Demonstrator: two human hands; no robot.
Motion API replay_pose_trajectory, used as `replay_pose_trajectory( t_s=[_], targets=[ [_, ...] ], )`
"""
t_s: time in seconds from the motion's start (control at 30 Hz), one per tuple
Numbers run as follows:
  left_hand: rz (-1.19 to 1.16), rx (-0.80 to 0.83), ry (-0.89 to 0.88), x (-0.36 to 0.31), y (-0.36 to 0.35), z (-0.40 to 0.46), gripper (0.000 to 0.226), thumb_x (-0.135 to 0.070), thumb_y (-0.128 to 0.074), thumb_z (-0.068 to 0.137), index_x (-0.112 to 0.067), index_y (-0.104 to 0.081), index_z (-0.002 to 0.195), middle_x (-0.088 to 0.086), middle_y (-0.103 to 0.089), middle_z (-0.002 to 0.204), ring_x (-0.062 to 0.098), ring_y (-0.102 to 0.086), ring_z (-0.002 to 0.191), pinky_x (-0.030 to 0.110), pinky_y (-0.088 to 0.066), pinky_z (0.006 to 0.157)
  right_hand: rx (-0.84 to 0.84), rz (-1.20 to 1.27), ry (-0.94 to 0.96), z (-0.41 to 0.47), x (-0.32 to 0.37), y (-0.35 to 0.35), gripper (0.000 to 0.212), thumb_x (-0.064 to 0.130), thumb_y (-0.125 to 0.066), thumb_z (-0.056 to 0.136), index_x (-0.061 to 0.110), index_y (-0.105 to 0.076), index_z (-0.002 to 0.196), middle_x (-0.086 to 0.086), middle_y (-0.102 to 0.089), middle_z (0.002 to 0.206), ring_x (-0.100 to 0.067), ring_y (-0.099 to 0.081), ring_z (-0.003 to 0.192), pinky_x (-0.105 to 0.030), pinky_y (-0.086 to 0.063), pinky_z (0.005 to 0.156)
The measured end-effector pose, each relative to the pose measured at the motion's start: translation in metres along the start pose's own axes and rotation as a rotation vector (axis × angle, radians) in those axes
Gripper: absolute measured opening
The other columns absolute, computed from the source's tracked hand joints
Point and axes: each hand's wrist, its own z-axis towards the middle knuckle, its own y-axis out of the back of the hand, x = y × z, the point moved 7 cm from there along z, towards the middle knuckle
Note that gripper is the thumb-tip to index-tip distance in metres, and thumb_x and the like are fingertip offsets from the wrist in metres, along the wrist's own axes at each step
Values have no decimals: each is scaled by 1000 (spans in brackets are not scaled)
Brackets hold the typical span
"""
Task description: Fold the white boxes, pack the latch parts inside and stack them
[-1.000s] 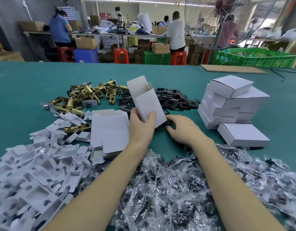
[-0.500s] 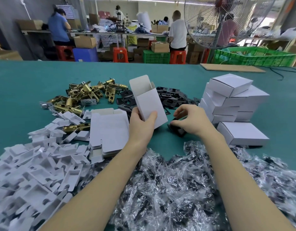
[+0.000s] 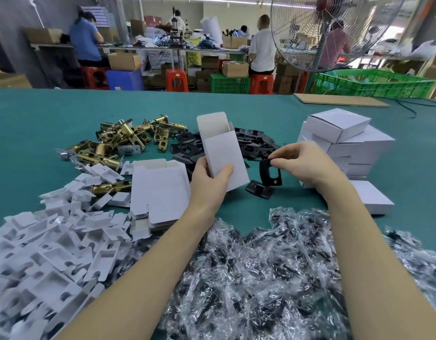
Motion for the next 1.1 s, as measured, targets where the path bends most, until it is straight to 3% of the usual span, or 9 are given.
replay_pose_trajectory(
  t_s=[0.13, 0.2, 0.3, 0.47, 0.53, 0.63, 0.77, 0.9, 1.1],
  targets=[
    [-97, 131, 119, 1, -11, -5, 21, -25, -68, 96, -21, -59, 115, 3, -68, 114, 17, -66, 91, 26, -53, 51, -34, 176, -30, -4, 8, 22, 16, 7, -62, 98, 13, -77, 99, -2, -73, 69, -6, -69, 58, -17, -53, 53],
    [-81, 231, 130, 1, -19, -9, 28, -25, -69, 96, -16, -60, 121, 5, -69, 114, 14, -70, 86, 27, -53, 50, -83, 299, 9, -7, 17, 34, 18, 2, -60, 98, 11, -76, 93, -8, -75, 74, -11, -74, 63, -17, -58, 60],
    [-13, 343, 120, 0, -27, -15, 29, -25, -71, 95, -20, -60, 121, -1, -71, 109, 5, -72, 78, 29, -57, 52, -180, 349, 75, -10, 29, 50, 20, 12, -69, 93, 21, -79, 79, -2, -78, 76, -15, -78, 76, -24, -62, 77],
    [45, 437, 134, 0, -31, -20, 41, -23, -71, 94, -18, -57, 132, 4, -69, 121, 17, -72, 97, 30, -58, 56, -375, 343, 208, -19, 44, 62, 23, 21, -78, 82, 33, -78, 63, 3, -77, 70, -20, -77, 77, -40, -63, 85],
    [57, 467, 130, 0, -33, -22, 40, -23, -72, 94, -21, -57, 131, 3, -70, 121, 17, -72, 98, 31, -59, 57, -387, 307, 241, -19, 49, 61, 19, 19, -78, 81, 34, -78, 70, 6, -76, 72, -18, -76, 79, -42, -62, 86],
    [70, 511, 124, 0, -36, -24, 34, -21, -72, 94, -24, -60, 125, -1, -73, 117, 13, -73, 96, 33, -61, 59, -359, 230, 281, -19, 56, 56, 24, 8, -72, 81, 26, -75, 96, 7, -74, 79, -11, -72, 78, -36, -61, 88],
    [65, 545, 100, -2, -37, -26, 38, -19, -74, 92, -25, -59, 127, 2, -72, 120, 17, -71, 103, 32, -59, 62, -252, 129, 324, -21, 65, 46, 38, 7, -74, 83, 28, -67, 113, 9, -71, 101, -8, -71, 75, -22, -59, 73],
    [24, 555, 100, -3, -37, -27, 43, -19, -76, 90, -27, -59, 128, 4, -71, 121, 19, -71, 105, 34, -60, 64, -160, 25, 316, -20, 66, 38, 26, 7, -76, 86, 22, -77, 108, 7, -75, 94, -2, -70, 78, -14, -57, 80],
    [37, 566, 114, 2, -36, -24, 44, -18, -78, 88, -23, -60, 127, 4, -72, 120, 20, -70, 109, 42, -64, 80, -27, -18, 291, -27, 66, 41, 29, 4, -66, 94, 29, -80, 98, 9, -76, 72, -6, -71, 58, -10, -52, 61]
  ],
)
